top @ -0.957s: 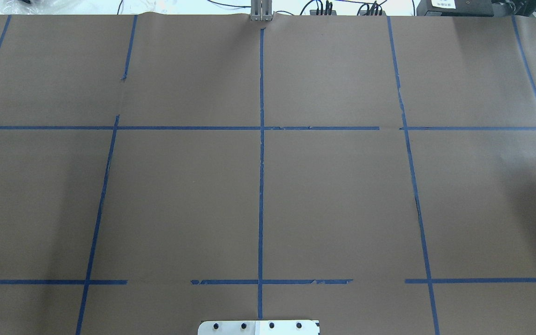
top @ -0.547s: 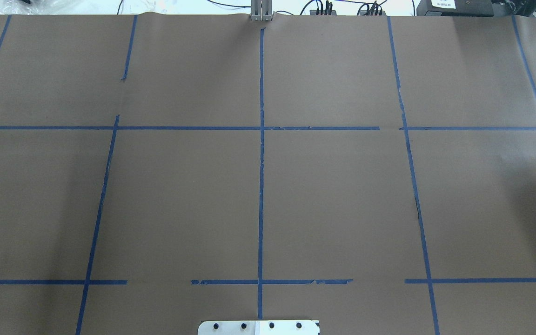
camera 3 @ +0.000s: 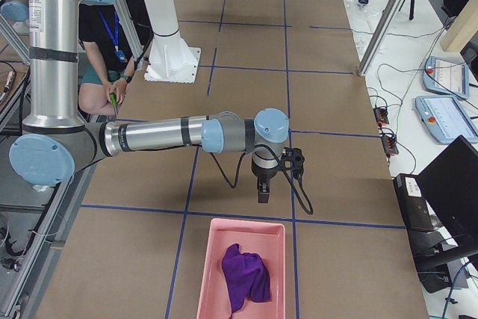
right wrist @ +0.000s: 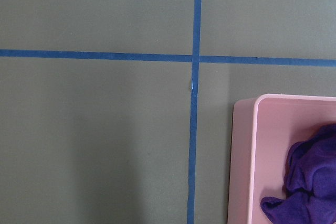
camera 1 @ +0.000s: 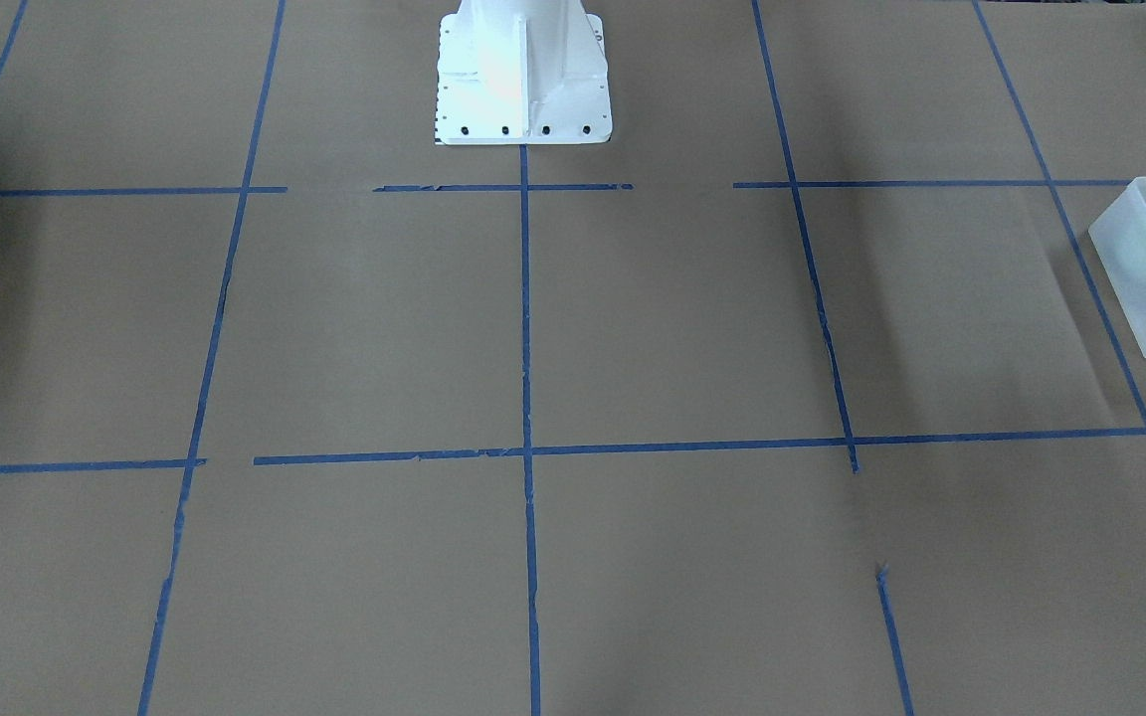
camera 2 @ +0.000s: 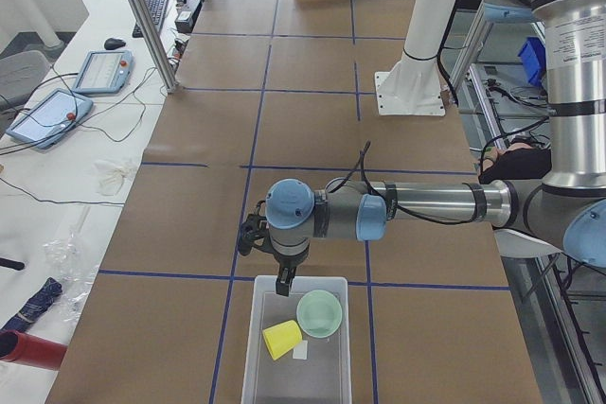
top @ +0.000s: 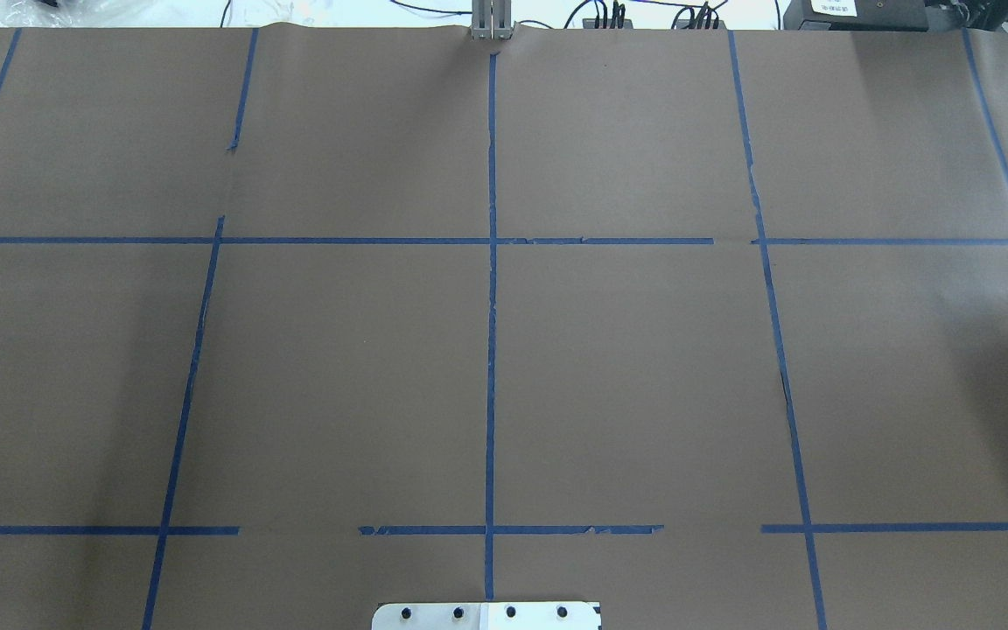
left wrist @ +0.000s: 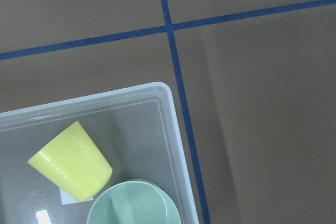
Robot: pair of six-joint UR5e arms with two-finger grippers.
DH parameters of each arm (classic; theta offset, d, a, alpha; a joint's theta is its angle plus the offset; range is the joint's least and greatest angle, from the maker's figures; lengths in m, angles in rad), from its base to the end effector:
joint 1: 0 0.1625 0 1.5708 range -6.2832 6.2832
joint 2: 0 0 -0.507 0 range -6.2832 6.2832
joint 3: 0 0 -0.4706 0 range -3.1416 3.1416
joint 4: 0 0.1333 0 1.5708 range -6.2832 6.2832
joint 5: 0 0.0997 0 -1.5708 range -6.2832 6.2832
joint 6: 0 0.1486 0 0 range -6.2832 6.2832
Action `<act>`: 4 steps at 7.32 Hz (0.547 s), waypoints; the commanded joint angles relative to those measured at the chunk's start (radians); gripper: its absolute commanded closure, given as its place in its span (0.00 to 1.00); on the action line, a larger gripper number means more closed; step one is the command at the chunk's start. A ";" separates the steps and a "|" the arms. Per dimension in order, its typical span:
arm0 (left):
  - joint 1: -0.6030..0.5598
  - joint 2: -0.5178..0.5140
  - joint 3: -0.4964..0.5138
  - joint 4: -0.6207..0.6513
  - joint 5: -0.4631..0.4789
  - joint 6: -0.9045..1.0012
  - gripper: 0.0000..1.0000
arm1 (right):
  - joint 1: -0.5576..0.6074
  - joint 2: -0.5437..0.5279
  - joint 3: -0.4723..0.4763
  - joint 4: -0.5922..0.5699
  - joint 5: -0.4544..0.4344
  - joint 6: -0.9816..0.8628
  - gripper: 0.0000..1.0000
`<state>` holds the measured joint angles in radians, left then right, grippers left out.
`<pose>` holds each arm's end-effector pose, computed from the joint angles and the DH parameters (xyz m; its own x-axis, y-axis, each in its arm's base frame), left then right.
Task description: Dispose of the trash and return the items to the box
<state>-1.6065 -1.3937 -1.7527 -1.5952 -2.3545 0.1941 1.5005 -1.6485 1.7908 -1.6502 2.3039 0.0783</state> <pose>-0.0457 -0.4827 0.7616 0.7022 0.1881 -0.6867 -0.1017 0.9811 0.1648 -0.0037 -0.5340 0.7052 0.7415 -0.0160 0.6707 0.0121 0.9999 0.0104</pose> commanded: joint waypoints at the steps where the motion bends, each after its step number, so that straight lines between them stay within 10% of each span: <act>1: -0.015 -0.001 -0.008 -0.003 0.033 0.002 0.00 | 0.000 -0.001 -0.002 0.000 0.000 0.000 0.00; 4: -0.041 -0.002 -0.025 -0.005 0.034 0.001 0.00 | -0.003 -0.001 -0.008 0.000 0.000 0.003 0.00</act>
<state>-1.6427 -1.3950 -1.7744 -1.5986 -2.3214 0.1950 1.4986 -1.6490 1.7841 -1.6512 2.3041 0.0802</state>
